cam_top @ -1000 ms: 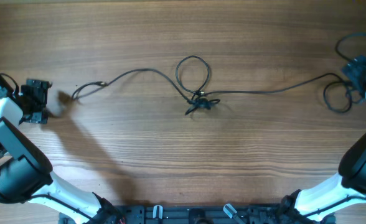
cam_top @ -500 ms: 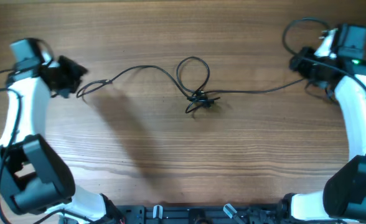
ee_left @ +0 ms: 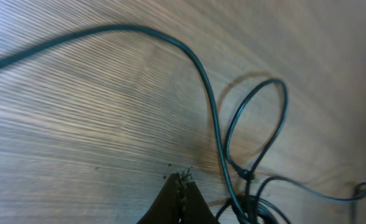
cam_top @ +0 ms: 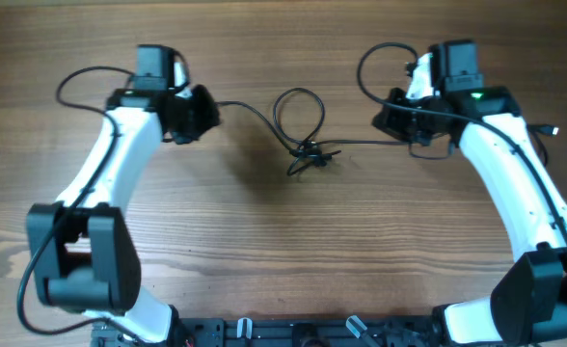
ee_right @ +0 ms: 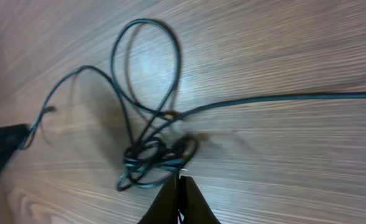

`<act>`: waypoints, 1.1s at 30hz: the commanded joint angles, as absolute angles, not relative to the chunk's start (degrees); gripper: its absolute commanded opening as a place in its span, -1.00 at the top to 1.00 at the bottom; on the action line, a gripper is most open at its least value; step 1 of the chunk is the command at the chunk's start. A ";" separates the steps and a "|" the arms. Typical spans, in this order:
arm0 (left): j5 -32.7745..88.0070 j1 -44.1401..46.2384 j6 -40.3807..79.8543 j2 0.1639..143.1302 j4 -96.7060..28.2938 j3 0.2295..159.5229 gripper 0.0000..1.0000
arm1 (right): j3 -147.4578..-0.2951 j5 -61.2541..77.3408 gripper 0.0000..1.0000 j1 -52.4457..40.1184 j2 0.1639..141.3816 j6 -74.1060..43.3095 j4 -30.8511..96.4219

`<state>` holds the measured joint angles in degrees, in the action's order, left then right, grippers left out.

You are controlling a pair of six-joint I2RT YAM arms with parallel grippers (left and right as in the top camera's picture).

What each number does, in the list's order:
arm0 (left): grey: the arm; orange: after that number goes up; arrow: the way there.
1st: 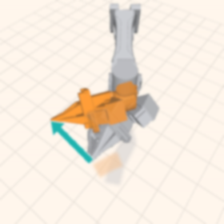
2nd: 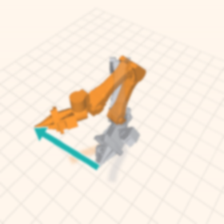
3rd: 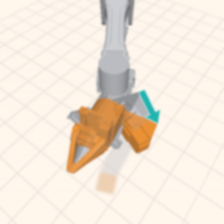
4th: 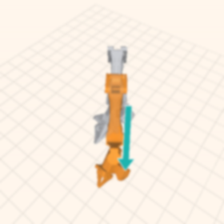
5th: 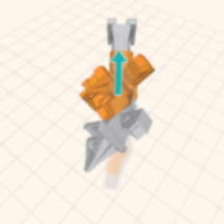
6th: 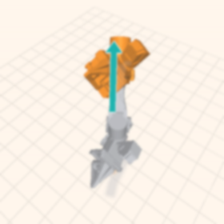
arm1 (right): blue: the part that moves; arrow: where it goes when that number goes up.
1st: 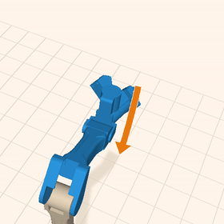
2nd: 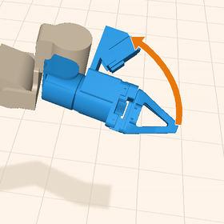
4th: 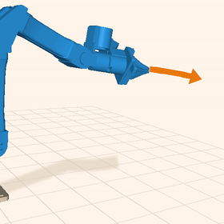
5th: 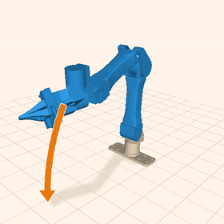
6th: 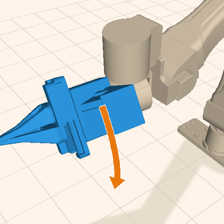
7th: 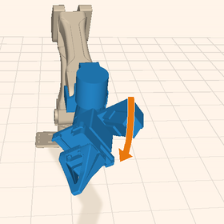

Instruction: Untangle cables

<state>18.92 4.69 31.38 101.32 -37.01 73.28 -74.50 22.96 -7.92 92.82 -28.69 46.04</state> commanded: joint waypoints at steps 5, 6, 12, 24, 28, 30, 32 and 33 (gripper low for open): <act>15.22 10.94 30.02 108.36 -33.45 73.36 0.92 | -74.50 24.01 0.90 -15.59 98.19 -34.74 42.13; 15.42 11.51 30.04 108.84 -32.95 73.36 0.92 | -74.50 23.83 0.90 -16.49 99.09 -34.74 41.78; 15.38 12.10 30.02 109.14 -32.53 73.36 0.90 | -74.50 23.86 0.90 -20.95 104.90 -34.94 41.63; 15.35 12.10 30.00 109.14 -32.51 73.36 0.87 | -74.50 24.03 0.84 -28.58 111.24 -36.21 43.09; 15.35 12.10 30.00 109.14 -32.51 73.36 0.87 | -74.50 22.92 0.81 -30.55 111.24 -36.84 42.00; 15.33 12.10 29.98 109.14 -32.51 73.36 0.87 | -74.50 20.64 0.82 -31.70 111.24 -39.72 42.26; 15.31 12.10 29.98 109.14 -32.51 73.36 0.86 | -74.50 18.26 0.82 -32.86 111.24 -41.43 42.33; 15.31 12.10 29.98 109.14 -32.49 73.36 0.86 | -74.50 16.84 0.82 -33.56 111.24 -42.48 42.28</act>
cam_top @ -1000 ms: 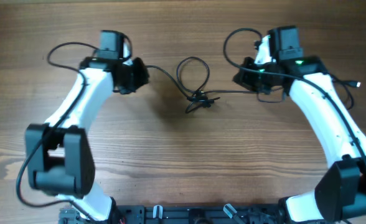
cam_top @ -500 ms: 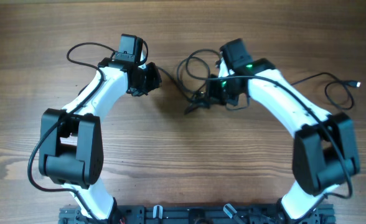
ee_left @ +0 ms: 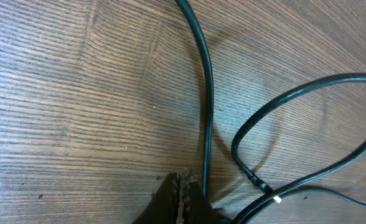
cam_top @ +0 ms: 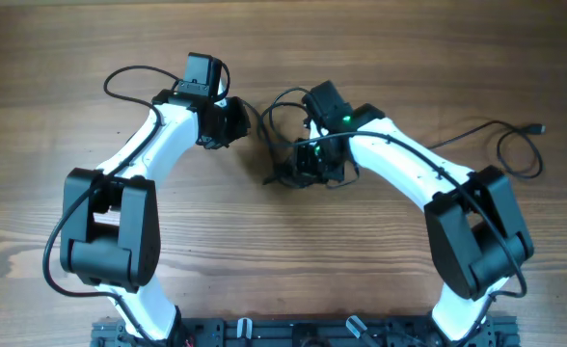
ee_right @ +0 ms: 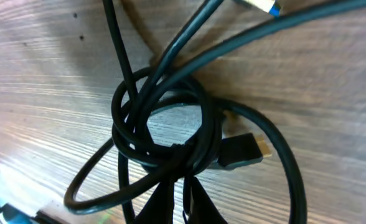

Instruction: Untangle cables

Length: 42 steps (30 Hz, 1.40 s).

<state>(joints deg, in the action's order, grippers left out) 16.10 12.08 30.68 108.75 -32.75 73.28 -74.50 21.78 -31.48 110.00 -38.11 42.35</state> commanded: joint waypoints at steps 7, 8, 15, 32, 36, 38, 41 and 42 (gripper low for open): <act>13.80 12.10 29.93 109.14 -32.38 73.36 0.85 | -74.50 12.82 0.75 -37.01 111.24 -48.16 41.65; 13.80 12.10 29.93 109.14 -32.38 73.36 0.85 | -74.50 12.71 0.70 -37.28 111.24 -48.16 41.47; 6.44 11.66 28.45 109.10 -33.36 73.36 0.90 | -75.37 10.48 0.91 -37.89 110.26 -42.35 41.30; 20.12 9.69 23.99 108.86 -33.54 73.47 0.53 | -75.40 9.89 0.76 -31.88 99.55 -45.76 41.85; 20.10 10.39 23.99 108.86 -32.97 73.47 0.51 | -74.48 11.44 0.72 -32.69 101.14 -46.68 41.65; 20.03 10.39 23.99 108.86 -32.99 73.47 0.49 | -74.48 12.19 0.71 -33.41 102.37 -46.65 41.65; 19.92 10.39 23.99 108.86 -32.99 73.47 0.47 | -74.48 12.29 0.71 -35.07 104.51 -46.68 41.63; 19.92 10.37 23.99 108.86 -32.99 73.47 0.47 | -74.48 12.51 0.72 -35.83 105.38 -46.68 41.65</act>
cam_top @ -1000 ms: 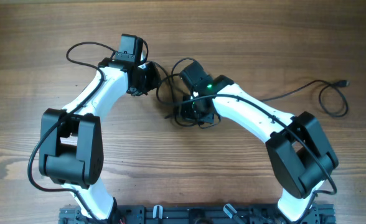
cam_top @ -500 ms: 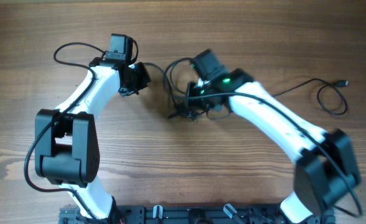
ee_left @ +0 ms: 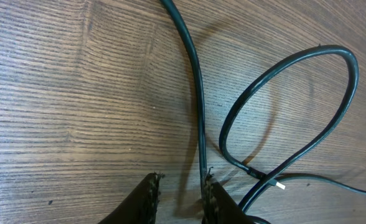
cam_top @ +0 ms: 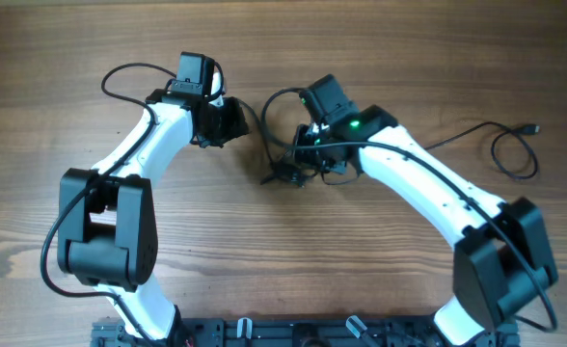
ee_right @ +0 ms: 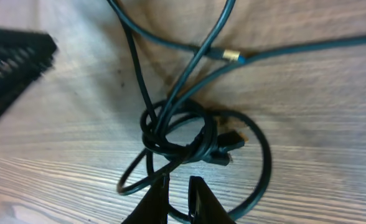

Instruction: Untangle cables

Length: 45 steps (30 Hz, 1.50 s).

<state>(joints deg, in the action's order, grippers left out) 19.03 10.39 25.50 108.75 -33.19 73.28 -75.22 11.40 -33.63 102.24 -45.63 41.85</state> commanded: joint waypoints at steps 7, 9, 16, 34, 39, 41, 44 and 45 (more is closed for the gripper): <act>19.90 10.37 23.99 108.86 -32.97 73.47 0.46 | -74.48 12.47 0.71 -40.56 110.15 -46.68 41.80; 19.90 10.37 23.99 108.86 -32.97 73.47 0.45 | -74.48 12.45 0.71 -41.58 111.28 -46.65 41.85; 19.90 10.37 23.97 108.86 -32.95 73.47 0.44 | -74.48 12.45 0.70 -42.81 112.42 -46.63 41.82; 19.90 10.39 23.97 108.86 -32.95 73.47 0.43 | -77.12 23.24 0.68 -30.68 106.30 -39.18 42.06; 19.90 10.39 23.97 108.86 -32.95 73.47 0.42 | -76.99 17.80 0.57 -31.35 106.39 -40.45 41.52; 19.90 10.39 23.97 108.86 -32.95 73.47 0.42 | -76.34 17.56 0.55 -31.77 106.39 -41.52 41.01; 19.90 10.39 23.97 108.86 -32.95 73.47 0.42 | -75.57 17.52 0.54 -32.71 106.67 -42.59 40.40; 19.90 10.39 23.97 108.86 -32.95 73.47 0.42 | -75.44 17.52 0.54 -32.88 106.67 -42.57 40.23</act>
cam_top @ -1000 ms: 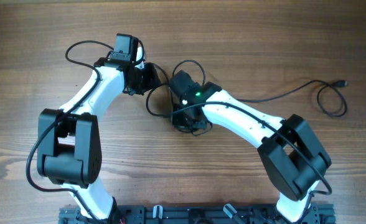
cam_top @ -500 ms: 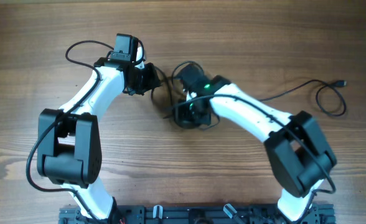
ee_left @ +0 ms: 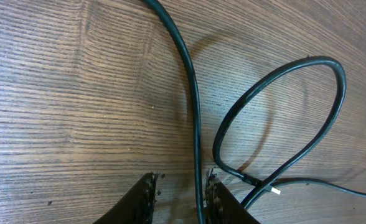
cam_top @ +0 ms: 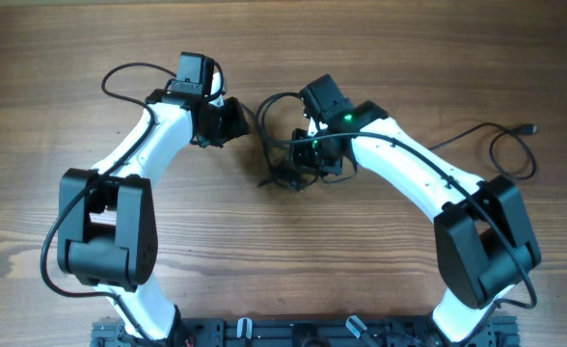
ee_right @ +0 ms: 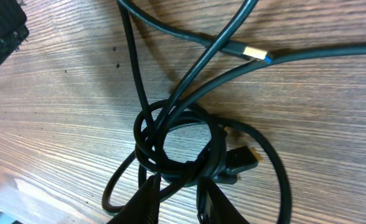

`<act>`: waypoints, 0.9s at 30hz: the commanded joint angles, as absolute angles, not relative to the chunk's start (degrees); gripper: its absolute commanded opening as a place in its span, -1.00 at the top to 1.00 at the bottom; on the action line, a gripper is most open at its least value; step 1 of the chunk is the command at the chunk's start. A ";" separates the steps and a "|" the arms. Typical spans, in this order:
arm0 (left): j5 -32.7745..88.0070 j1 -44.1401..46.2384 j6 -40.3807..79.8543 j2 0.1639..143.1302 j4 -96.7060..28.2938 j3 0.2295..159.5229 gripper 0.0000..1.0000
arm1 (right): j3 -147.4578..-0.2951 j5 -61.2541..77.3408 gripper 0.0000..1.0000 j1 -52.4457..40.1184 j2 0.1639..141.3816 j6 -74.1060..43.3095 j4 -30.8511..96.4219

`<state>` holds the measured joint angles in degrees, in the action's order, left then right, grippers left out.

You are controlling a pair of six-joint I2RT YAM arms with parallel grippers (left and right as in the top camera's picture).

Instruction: Untangle cables

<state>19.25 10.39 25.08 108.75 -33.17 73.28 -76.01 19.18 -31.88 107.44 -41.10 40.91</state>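
Observation:
One thin black cable is tangled into a knot at mid-table, with a loop above it. My left gripper is open just left of the loop; in the left wrist view a strand runs between its fingers, close to the right one. My right gripper is open right over the knot. In the right wrist view its open jaws straddle the lower edge of the coiled bundle. A black plug sticks out of the bundle, and a gold-tipped connector lies above.
The cable's far end trails to the right in a small curl with a plug. Another strand arcs behind my left arm. The wooden table is otherwise bare.
My right gripper now sits lower and closer on the knot, its jaws set wider around the bundle's edge. The left gripper stays open on the same strand; the loop has shifted slightly.
First both arms stood far apart and shut, the cable stretched between them with the knot in the middle. Then both were at the tangle, still shut. Then both were open, left about a strand, right above the knot. Now the right straddles the knot.

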 commanded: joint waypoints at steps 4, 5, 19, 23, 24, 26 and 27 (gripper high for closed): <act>19.90 10.39 23.99 108.86 -32.95 73.47 0.42 | -75.33 17.54 0.53 -34.52 106.67 -42.59 39.35; 19.90 10.39 23.99 108.86 -32.95 73.47 0.42 | -75.33 17.56 0.52 -34.89 106.67 -42.59 38.89; 19.90 10.39 23.99 108.86 -32.95 73.47 0.42 | -75.33 9.69 0.34 -37.50 106.67 -42.44 38.72; 19.90 10.39 23.99 108.86 -32.95 73.47 0.42 | -75.33 7.29 0.33 -37.50 106.67 -42.48 40.45; 19.90 10.39 23.99 108.86 -32.95 73.47 0.42 | -75.33 6.79 0.34 -37.50 106.67 -42.50 40.73; 19.90 10.39 23.97 108.86 -32.95 73.47 0.42 | -75.33 6.37 0.33 -37.50 106.67 -42.65 41.56; 19.90 10.39 23.99 108.86 -32.95 73.47 0.42 | -75.33 6.37 0.34 -37.50 106.67 -42.92 41.85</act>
<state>19.27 10.39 25.10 108.75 -33.17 73.28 -75.88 9.26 -37.41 107.44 -42.22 41.08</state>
